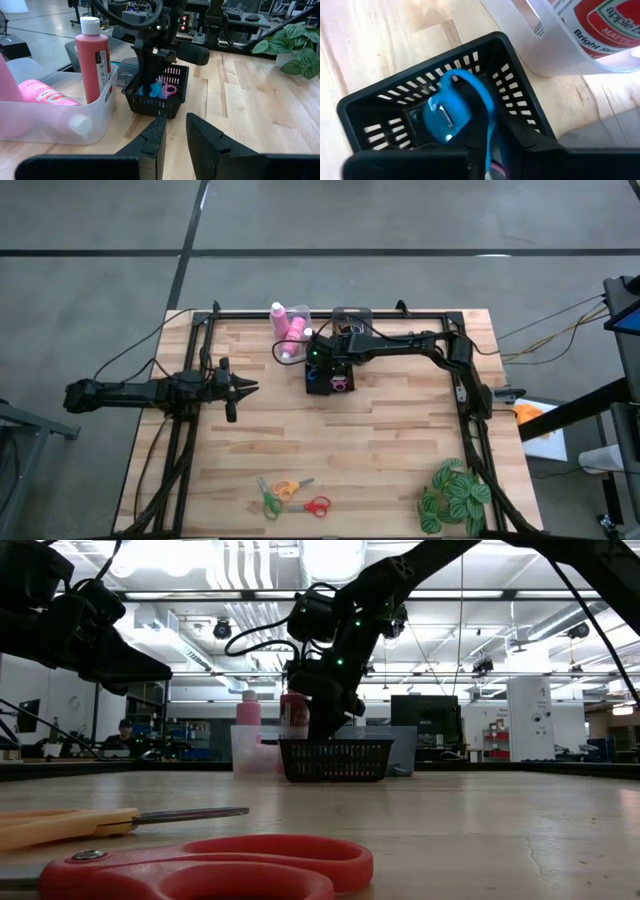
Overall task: Pick & Place Paint Supplies
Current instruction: Put the blue scissors into the black bin, then put the red scissors into the black bin
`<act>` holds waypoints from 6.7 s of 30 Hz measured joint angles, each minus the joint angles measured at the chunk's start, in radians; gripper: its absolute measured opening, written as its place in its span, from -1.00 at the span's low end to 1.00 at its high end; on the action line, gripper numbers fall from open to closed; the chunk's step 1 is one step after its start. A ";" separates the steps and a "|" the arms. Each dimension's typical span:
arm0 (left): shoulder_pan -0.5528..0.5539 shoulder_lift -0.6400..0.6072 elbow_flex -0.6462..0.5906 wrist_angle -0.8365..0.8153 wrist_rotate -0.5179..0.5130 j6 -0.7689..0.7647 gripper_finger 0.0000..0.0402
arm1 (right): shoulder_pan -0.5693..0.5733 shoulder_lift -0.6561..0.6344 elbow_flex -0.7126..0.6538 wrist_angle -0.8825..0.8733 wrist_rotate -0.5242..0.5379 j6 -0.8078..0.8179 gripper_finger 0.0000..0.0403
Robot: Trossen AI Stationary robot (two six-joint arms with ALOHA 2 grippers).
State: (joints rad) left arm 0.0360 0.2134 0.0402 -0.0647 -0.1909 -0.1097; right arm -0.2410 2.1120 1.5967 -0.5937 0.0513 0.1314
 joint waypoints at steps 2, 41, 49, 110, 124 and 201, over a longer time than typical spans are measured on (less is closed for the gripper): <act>0.000 0.000 0.000 0.000 0.000 0.000 -0.61 | 0.000 0.000 0.000 0.001 -0.004 -0.001 -0.78; 0.000 0.000 0.000 0.000 0.000 0.000 -0.61 | 0.332 -0.224 -0.002 -0.024 0.057 0.039 -0.66; 0.000 0.000 0.000 0.000 0.000 0.000 -0.61 | 0.501 -0.224 -0.019 -0.032 0.184 0.177 -0.66; 0.000 0.006 0.000 0.000 0.000 0.000 -0.61 | 0.876 0.237 0.197 -0.116 0.349 0.786 -0.66; 0.000 0.006 0.000 0.000 0.000 0.000 -0.61 | 0.876 0.235 0.196 -0.209 0.338 0.819 -0.66; 0.000 0.006 0.000 0.000 0.000 0.000 -0.61 | 0.299 -0.321 0.161 -0.430 0.281 -0.052 -0.92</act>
State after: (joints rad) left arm 0.0360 0.2199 0.0405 -0.0644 -0.1909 -0.1097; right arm 0.0579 1.7908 1.7573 -1.0237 0.3327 0.0793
